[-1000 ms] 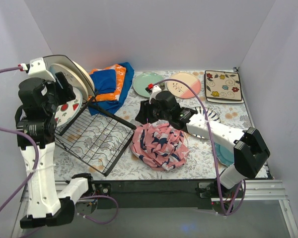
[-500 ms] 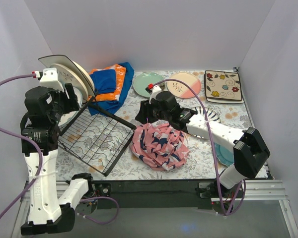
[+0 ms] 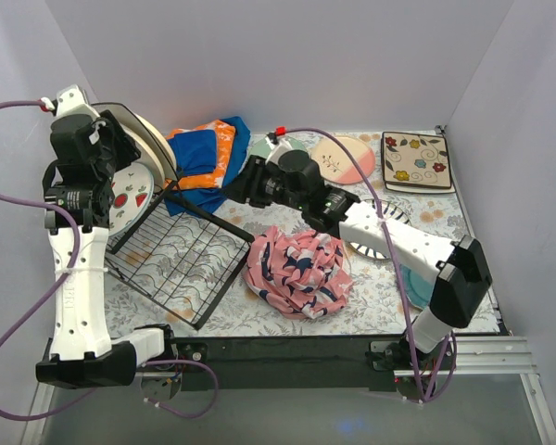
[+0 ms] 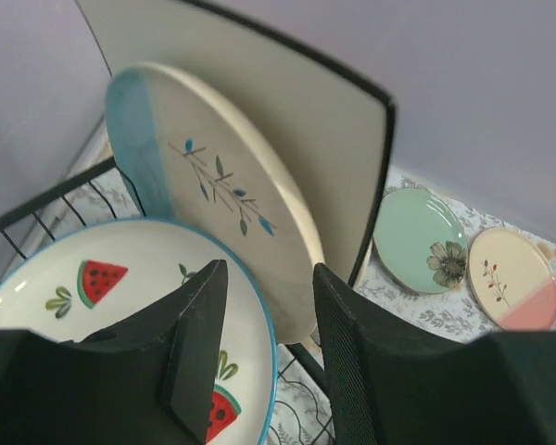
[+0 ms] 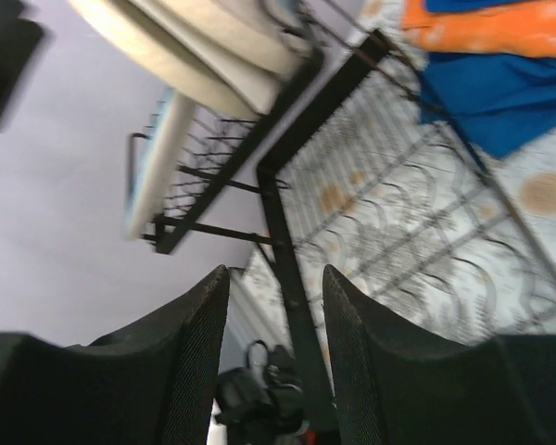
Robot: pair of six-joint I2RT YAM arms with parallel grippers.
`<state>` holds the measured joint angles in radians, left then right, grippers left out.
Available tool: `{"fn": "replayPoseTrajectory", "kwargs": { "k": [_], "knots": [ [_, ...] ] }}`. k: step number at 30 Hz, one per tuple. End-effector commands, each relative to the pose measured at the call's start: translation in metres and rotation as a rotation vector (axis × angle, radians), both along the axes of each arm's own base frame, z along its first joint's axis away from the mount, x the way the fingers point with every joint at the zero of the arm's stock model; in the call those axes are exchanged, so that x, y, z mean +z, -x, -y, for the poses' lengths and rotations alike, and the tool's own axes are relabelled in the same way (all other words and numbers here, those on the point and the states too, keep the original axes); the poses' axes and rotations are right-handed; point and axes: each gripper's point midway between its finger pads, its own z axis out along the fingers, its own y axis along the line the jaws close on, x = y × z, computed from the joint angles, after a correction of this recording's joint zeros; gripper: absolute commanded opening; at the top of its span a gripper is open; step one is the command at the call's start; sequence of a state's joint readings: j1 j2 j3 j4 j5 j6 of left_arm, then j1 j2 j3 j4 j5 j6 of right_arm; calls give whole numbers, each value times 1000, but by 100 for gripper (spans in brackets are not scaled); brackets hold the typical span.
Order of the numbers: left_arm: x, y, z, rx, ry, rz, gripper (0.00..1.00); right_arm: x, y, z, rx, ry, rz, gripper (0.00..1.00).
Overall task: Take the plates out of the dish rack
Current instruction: Unload the plate from the dish rack.
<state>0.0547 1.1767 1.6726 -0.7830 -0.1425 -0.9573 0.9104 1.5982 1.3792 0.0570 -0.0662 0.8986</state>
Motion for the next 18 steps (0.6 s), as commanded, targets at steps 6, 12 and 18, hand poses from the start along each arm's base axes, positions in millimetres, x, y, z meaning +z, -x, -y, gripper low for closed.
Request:
{"fn": "replayPoseTrajectory", "kwargs": {
  "k": [6,12,18],
  "knots": [
    [17,24,-18,173,128,152,41,52,29,-85,39,-102,-35,52],
    [2,40,-60,410,52,130,40,60,45,-124,91,-140,-37,57],
    [15,46,-64,419,24,188,41,63,52,-150,93,-185,-80,58]
  ]
}}
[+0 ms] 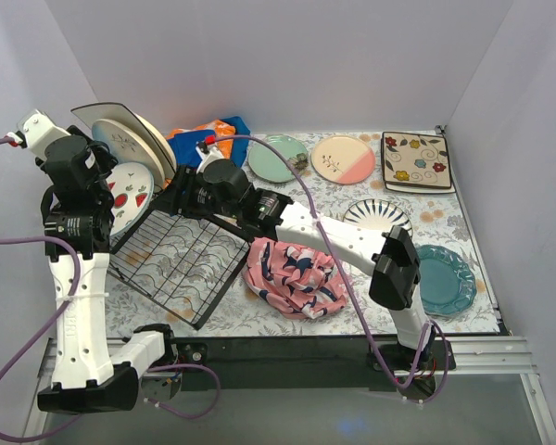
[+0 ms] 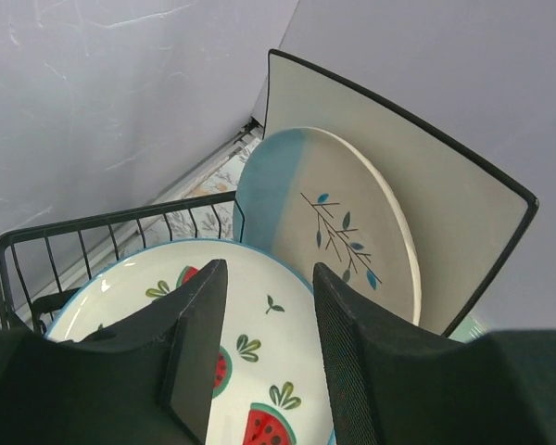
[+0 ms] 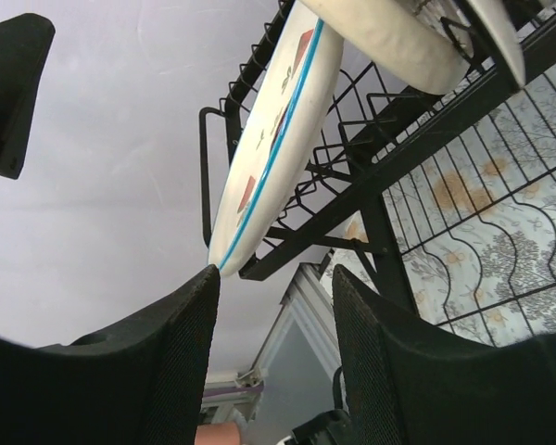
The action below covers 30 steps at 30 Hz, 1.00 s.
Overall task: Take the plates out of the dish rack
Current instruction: Unload the plate from the dish rack.
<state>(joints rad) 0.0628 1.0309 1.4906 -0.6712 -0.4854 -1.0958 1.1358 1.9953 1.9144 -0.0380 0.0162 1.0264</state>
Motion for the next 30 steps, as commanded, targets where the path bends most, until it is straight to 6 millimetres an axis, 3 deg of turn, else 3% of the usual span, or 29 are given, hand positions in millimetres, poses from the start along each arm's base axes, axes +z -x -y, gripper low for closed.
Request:
{"fn": "replayPoseTrajectory", "kwargs": {
  "k": [1,11,15,16,20,26,30],
  "knots": [
    [20,9,-8,40,-40,69,41,30,0,-13,-36,-94,-32,58],
    [43,24,-6,17,-90,151,41,17,-24,-26,-152,-100,-55,57],
    [36,30,-1,-1,-59,169,41,11,-29,-40,-149,-115,-67,58],
    [25,26,2,-19,-49,154,41,13,-32,-41,-155,-125,-64,57],
    [23,27,4,-30,-44,182,41,5,-37,-45,-167,-123,-83,57],
    [13,23,3,-23,-44,158,42,13,-43,-53,-150,-171,-56,56],
    [15,28,3,-25,-49,170,42,6,-47,-55,-149,-173,-59,55]
  ]
}}
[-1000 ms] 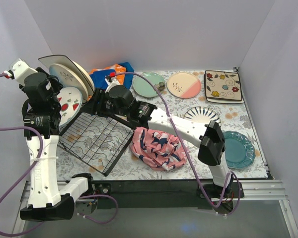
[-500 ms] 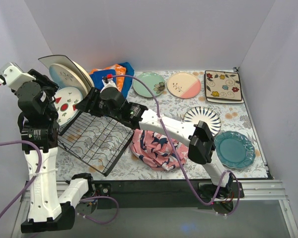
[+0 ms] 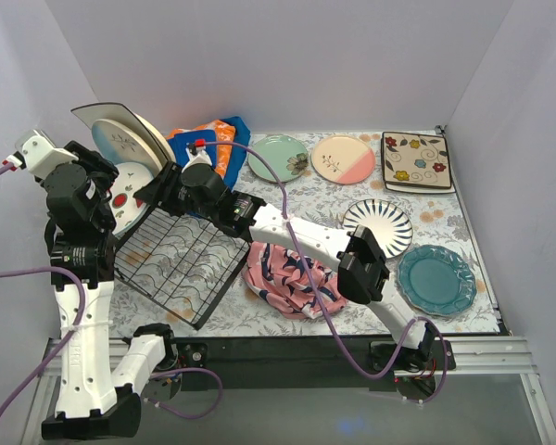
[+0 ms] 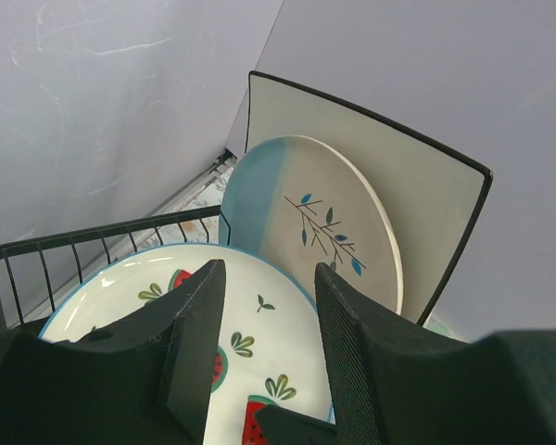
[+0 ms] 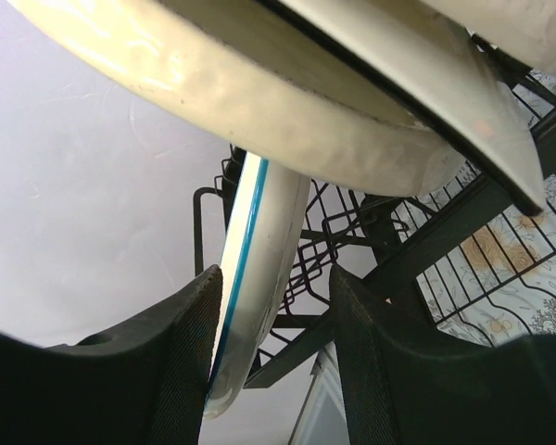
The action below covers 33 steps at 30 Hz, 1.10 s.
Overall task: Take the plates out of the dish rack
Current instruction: Unload the plate from the dish rack.
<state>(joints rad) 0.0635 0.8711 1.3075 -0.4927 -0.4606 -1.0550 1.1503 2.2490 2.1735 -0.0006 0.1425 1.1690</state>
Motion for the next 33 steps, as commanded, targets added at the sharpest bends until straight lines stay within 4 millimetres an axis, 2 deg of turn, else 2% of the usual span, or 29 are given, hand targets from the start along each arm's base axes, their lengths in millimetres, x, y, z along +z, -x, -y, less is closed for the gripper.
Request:
{"fn": "replayPoseTrajectory", "kwargs": {
  "k": [1,11,19,25,26,29,33],
  "knots": [
    [10,10,-1,4,-11,41,42,26,-12,-1,-23,-81,40,55],
    [26,26,-2,15,-28,80,42,24,-14,-4,-17,-107,26,50],
    [17,24,-1,7,-25,68,42,12,-15,-3,-19,-90,1,47],
    [4,21,-3,22,-24,47,43,13,-14,-3,-3,-98,-9,29],
    [2,20,-4,25,-25,42,42,19,-13,0,-5,-111,-7,24],
    [-3,17,-3,19,-25,29,43,21,-14,4,-10,-124,-15,15],
    [-1,17,-3,19,-26,33,43,21,-13,8,3,-171,-35,1]
  ]
}}
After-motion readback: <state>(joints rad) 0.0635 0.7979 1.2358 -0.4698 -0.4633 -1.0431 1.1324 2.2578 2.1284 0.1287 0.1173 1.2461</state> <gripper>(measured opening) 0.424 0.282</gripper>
